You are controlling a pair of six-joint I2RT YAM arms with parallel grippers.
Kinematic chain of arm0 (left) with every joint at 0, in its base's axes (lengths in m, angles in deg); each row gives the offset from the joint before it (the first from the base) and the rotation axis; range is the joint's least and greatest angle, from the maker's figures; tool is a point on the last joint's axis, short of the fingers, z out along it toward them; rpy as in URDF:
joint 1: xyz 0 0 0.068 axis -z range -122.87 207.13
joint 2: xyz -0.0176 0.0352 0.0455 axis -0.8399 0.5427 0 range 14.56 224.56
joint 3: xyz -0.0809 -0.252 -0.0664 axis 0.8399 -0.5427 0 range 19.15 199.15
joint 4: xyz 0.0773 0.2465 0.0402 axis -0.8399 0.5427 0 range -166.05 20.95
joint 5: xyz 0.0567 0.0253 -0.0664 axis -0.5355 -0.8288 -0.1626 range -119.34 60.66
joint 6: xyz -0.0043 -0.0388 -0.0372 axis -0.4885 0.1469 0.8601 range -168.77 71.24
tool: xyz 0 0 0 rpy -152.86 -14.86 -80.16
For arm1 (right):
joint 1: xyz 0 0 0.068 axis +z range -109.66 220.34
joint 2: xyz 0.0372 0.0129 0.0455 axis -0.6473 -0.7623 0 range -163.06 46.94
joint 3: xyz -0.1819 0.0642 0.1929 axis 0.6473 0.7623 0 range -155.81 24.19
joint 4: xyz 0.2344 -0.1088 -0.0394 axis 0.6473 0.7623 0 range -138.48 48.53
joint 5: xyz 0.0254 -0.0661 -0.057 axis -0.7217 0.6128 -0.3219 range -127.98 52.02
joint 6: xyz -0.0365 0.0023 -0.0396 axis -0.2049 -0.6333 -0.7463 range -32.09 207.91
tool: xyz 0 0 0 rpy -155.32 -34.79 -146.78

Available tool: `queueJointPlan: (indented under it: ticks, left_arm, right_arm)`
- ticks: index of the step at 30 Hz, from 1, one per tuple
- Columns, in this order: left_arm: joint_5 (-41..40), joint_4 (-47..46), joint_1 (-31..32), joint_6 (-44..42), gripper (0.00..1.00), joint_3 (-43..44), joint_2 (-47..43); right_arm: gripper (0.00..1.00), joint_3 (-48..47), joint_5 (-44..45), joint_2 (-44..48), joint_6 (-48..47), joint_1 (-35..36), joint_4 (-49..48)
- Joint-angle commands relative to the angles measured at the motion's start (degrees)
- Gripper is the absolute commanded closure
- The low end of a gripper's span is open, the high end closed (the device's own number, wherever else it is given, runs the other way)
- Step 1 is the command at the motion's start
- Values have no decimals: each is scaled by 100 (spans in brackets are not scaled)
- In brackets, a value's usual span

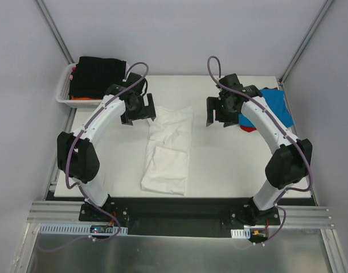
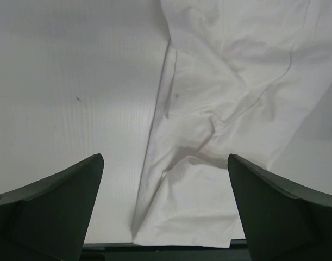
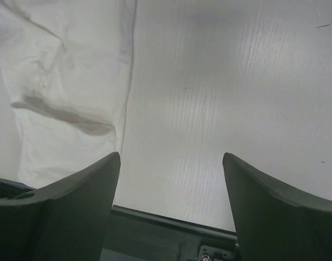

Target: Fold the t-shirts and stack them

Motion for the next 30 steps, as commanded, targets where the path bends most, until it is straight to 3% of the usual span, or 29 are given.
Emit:
queueJointPlan:
  ticks: [1,6,10,11,14,19,22,26,30]
  left_arm:
    - [-31,90,-43,-619,1,586,118]
    - [583,64,-384,-515,1,595,294]
    - [787,64,-701,-321,9,507,505]
    - [690,38,-728,-313,8,499,540]
    - [443,-103,-956,-190,7,656,1021]
    - [1584,-454,-1281,-189,21,1340,1796]
    - [2172,-709,-1299,-225,20,1849,2113]
    - [2578,-797,-1299,-224,17,2589,2683]
    - [2886,-859,-1326,-181,18,3029,3141]
  right_arm:
    - [18,-326,302,-120,-200,-90,81]
    - [13,-519,67,-427,-208,-309,62]
    - [13,-967,-574,-1068,-120,-625,414]
    - [2,-985,-620,-1104,-147,-635,336]
    - [4,-1335,-690,-1410,-226,-731,19]
    - [4,-2557,-1797,-2413,-165,-1100,115]
    - [1,-2883,-2052,-2686,-112,-1214,-78]
    - [16,-3191,-2027,-3037,11,-1285,-139]
    - [8,-3034,-2096,-3284,257,-1285,-569]
